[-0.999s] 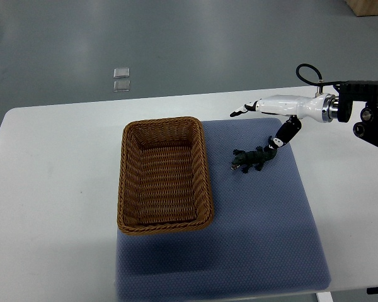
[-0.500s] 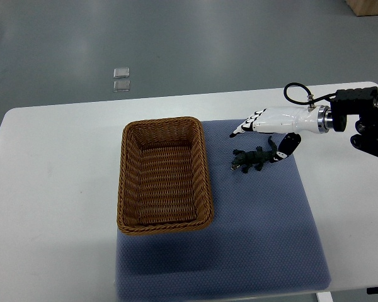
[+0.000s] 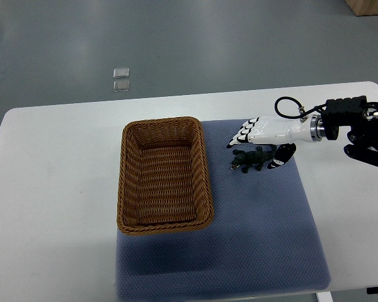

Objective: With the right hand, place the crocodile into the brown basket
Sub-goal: 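Close the right hand fingers around the crocodile and lift it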

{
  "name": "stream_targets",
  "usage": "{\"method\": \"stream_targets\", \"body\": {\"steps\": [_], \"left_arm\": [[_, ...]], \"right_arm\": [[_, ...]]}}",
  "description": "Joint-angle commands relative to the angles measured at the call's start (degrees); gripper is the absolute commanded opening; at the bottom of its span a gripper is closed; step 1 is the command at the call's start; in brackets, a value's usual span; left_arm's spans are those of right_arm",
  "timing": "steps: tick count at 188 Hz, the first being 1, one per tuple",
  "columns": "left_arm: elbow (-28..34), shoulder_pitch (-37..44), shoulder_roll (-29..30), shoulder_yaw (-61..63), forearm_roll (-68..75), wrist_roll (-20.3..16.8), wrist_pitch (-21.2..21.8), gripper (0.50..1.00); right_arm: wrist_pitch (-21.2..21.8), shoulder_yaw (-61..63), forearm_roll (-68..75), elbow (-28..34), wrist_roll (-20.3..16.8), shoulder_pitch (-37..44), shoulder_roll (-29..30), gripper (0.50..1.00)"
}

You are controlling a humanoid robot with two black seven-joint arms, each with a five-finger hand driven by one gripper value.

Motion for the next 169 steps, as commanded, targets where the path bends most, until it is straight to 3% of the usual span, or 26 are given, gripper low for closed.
{"method": "stream_targets", "body": {"steps": [1,61,169], "left_arm": [[0.00,0.00,0.00,0.00,0.00,-0.03,-0.09,1.000],[0.00,0.00,0.00,0.00,0.00,0.06,0.00,1.000],[0.00,0.00,0.00,0.00,0.00,0.06,0.00,1.000]], "right_arm": [[-0.10,-0.65,-0.14,-0.54,0.00,0.09,1.12,0.913],[-5.29,-5.14,-2.25,-3.87,0.00,0.09,3.50,0.913],[-7.05,-6.37,-6.82,-6.07,0.00,-0.35,4.90,0.887]]}}
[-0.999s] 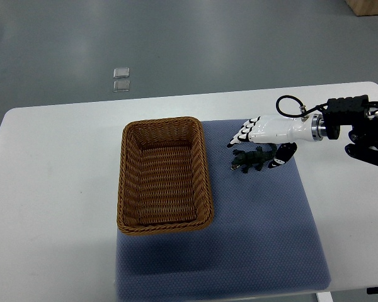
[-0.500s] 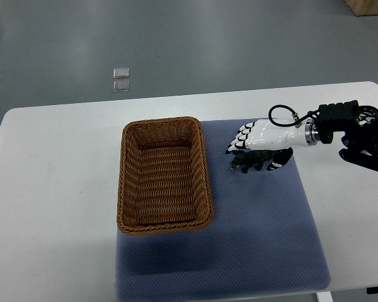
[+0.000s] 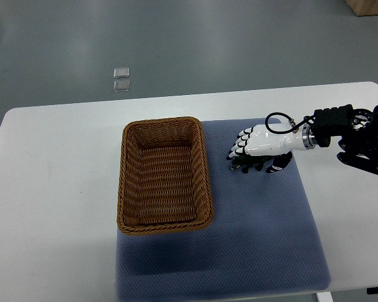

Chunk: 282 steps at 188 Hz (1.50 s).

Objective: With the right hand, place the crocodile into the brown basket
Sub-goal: 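Close the right hand fingers around the crocodile and lift it, then carry the crocodile with the right hand over the wicker basket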

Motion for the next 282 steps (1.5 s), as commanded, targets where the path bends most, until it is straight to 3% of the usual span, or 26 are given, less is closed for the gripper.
{"method": "stream_targets", "body": {"steps": [1,114,141,188,215,282], "left_arm": [[0.00,0.00,0.00,0.00,0.00,0.02,0.02,1.000],[0.00,0.00,0.00,0.00,0.00,-0.07,0.02,1.000],[0.00,0.00,0.00,0.00,0.00,0.02,0.02,1.000],[0.00,0.00,0.00,0.00,0.00,0.02,0.02,1.000],[0.00,0.00,0.00,0.00,0.00,-0.06,0.02,1.000],[0.00,0.00,0.00,0.00,0.00,-0.06,0.02,1.000]], "right_arm": [[-0.56,-0.06,-1.09,-0.52,0.00,-0.05,0.01,0.887],[-0.74,-0.59,-1.97,-2.10,0.00,0.04,1.07,0.758],[-0.74,-0.50,-1.97,-2.54,0.00,0.04,1.24,0.688],[-0.74,-0.50,-1.89,-2.63,0.00,0.13,1.24,0.609],[-0.91,0.20,-1.80,-2.63,0.00,0.30,1.15,0.502],[-6.19,1.96,2.16,-2.54,0.00,2.94,0.27,0.500]]}}
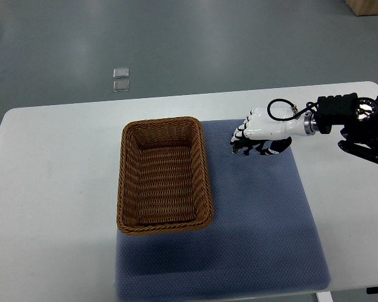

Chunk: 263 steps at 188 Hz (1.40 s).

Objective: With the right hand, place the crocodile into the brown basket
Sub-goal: 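Carry the crocodile with the right hand over the wicker basket, then open the right hand to drop the crocodile into the basket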

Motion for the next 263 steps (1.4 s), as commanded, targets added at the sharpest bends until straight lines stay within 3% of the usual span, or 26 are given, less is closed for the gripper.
{"method": "stream_targets", "body": {"steps": [1,42,78,137,177,210,229,235,263], "left_arm": [[0.00,0.00,0.00,0.00,0.00,-0.07,0.01,1.000],[0.00,0.00,0.00,0.00,0.00,0.02,0.01,1.000],[0.00,0.00,0.00,0.00,0.00,0.02,0.01,1.000],[0.00,0.00,0.00,0.00,0.00,-0.07,0.01,1.000],[0.00,0.00,0.00,0.00,0.00,0.02,0.01,1.000],[0.00,0.00,0.00,0.00,0.00,0.02,0.01,1.000],[0.00,0.00,0.00,0.00,0.00,0.02,0.01,1.000],[0.00,0.00,0.00,0.00,0.00,-0.07,0.01,1.000],[0.00,0.00,0.00,0.00,0.00,-0.07,0.01,1.000]], "right_arm": [[-0.93,1.31,1.76,0.21,0.00,0.68,-0.08,0.500],[-0.93,5.61,2.02,1.18,0.00,3.49,-0.34,0.500],[-0.93,6.32,1.76,6.89,0.00,7.10,-0.34,0.500],[-2.08,6.41,1.93,16.12,0.00,8.68,2.91,0.507],[-2.69,6.41,1.84,17.35,0.00,7.27,7.57,0.513],[-2.08,6.32,0.97,16.83,0.00,4.55,8.89,0.594],[-2.08,6.23,0.97,16.47,0.00,3.58,9.15,0.750],[-2.08,6.23,0.97,16.39,0.00,3.49,9.15,0.778],[-2.60,6.32,0.97,15.86,0.00,3.32,9.15,0.838]]}}
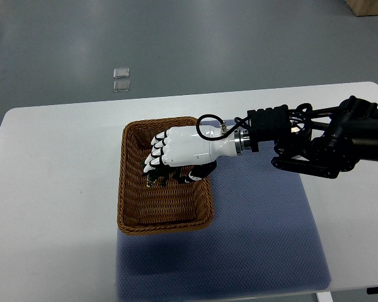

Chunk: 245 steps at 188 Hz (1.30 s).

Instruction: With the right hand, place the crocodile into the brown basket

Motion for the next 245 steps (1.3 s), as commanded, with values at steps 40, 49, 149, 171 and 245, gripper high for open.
{"method": "stream_targets", "body": {"steps": [40,49,149,171,245], "left_arm": [[0.00,0.00,0.00,0.00,0.00,0.02,0.01,1.000],[0.00,0.00,0.00,0.00,0.00,0.02,0.01,1.000],[0.00,0.00,0.00,0.00,0.00,0.02,0.01,1.000],[0.00,0.00,0.00,0.00,0.00,-0.06,0.01,1.000],[0.00,0.00,0.00,0.00,0.00,0.02,0.01,1.000]], "right_arm": [[-0.95,1.63,0.27,-0.38,0.00,-0.10,-0.87,0.856],[-0.77,3.47,0.45,-0.38,0.00,-0.28,-0.96,0.856],[14.26,25.71,29.37,-4.77,-1.16,-10.04,-8.78,0.856],[20.23,36.07,37.27,-8.28,-5.55,-15.83,-8.95,0.856],[32.19,64.21,48.18,-12.68,-18.65,-28.84,-6.40,0.856]]}}
